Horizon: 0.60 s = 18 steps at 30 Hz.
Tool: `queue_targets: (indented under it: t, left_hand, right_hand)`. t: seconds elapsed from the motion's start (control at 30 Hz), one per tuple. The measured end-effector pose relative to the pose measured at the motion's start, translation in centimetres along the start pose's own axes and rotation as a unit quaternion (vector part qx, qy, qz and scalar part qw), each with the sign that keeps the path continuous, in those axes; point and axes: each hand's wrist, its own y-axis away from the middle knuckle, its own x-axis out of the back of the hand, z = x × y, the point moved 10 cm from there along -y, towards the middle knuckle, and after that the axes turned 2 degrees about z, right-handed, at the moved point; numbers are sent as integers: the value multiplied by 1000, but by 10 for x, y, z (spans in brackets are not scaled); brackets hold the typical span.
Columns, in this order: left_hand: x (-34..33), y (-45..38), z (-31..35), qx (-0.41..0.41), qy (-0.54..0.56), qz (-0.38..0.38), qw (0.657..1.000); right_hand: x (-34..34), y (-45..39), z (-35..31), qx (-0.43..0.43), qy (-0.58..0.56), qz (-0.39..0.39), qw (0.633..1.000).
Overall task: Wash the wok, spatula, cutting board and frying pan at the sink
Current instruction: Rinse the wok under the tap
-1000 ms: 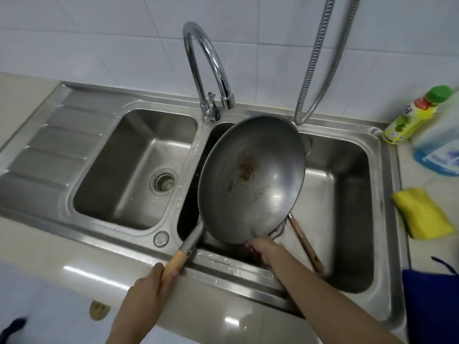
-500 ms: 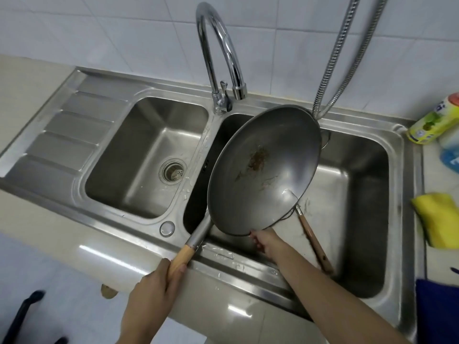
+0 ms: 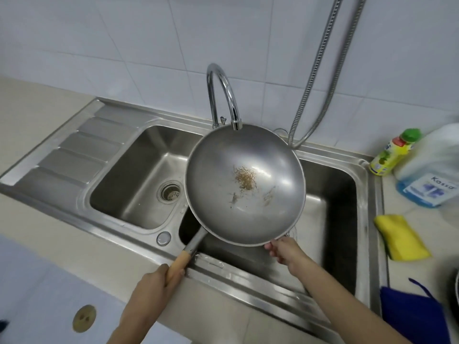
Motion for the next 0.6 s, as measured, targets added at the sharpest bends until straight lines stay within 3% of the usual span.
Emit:
queue_targets:
  t: [0.2, 0.37, 0.43, 0.5, 0.53, 0.6]
  left_hand:
    - [-2, -10, 9, -17, -26, -10, 999]
    - [8, -7, 32, -56, -207, 36, 976]
    - [7, -9, 30, -50, -223, 22, 973]
    - [5, -13, 26, -53, -199, 11, 978]
    - [6, -14, 25, -54, -189, 9, 980]
    - [4, -17, 23, -56, -179, 1, 982]
  right_hand:
    - [29, 12, 0, 51, 4, 38, 998]
    - [44, 31, -2, 92, -16, 44, 995]
    - [46, 43, -8, 104, -6, 48, 993]
    - [48, 57, -18, 124, 74, 37, 989]
    - [52, 63, -25, 138, 169, 32, 976]
    - [66, 76, -53, 171, 369, 67, 911]
